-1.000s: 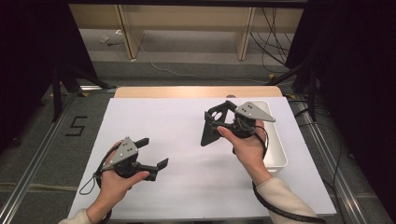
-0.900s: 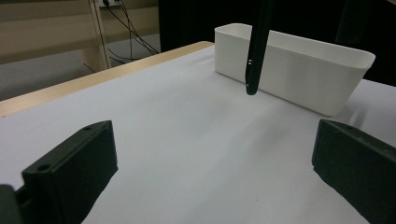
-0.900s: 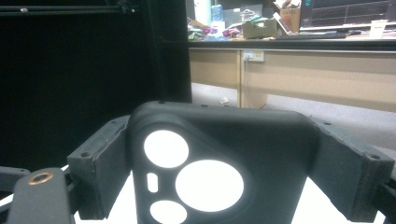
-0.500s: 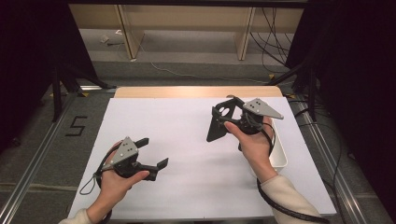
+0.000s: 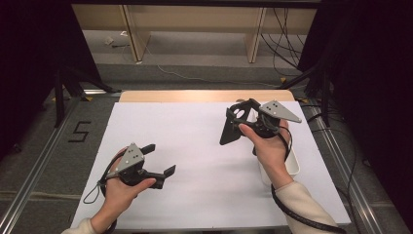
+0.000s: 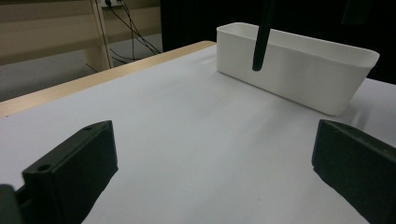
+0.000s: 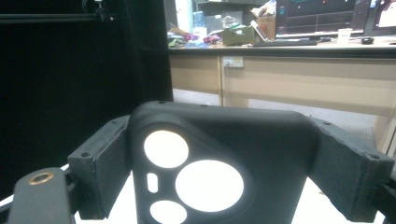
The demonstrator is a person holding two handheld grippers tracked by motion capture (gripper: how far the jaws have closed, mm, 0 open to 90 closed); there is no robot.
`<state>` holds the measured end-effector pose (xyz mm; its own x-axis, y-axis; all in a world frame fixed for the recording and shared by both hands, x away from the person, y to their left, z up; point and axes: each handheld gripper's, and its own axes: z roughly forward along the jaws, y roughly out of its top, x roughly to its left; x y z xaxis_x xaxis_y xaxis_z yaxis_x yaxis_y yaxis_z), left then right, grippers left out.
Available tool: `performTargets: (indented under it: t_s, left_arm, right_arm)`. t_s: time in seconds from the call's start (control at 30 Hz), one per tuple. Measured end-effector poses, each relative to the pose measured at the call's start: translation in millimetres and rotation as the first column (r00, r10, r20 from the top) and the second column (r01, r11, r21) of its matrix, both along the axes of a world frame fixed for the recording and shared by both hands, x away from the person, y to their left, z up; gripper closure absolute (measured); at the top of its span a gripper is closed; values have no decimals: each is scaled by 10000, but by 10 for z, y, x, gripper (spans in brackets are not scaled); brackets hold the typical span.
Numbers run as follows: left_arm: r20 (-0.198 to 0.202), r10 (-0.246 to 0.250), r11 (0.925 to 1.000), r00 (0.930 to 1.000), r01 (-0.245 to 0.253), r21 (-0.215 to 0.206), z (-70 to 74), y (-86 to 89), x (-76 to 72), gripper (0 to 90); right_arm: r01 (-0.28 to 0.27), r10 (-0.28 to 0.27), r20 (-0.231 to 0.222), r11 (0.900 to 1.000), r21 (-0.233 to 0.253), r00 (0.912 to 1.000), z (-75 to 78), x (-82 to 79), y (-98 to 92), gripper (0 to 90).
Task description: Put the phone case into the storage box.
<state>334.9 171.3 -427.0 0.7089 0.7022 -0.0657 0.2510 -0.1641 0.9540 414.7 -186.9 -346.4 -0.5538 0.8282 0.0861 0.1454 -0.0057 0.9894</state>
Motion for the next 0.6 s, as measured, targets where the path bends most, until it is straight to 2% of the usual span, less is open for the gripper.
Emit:
performTargets:
  t_s: [0.23,0.6]
  left_arm:
    - [-22,5,10000,10000,-5,-26,0,-3,-1,0]
    - [-22,59,10000,10000,-59,-45,-1,-1,-2,0]
  right_arm:
    - [165,-166,74,9998,123,9998,39,9,-71,145]
    - [481,-482,149,9988,63,9987,59,28,-151,145]
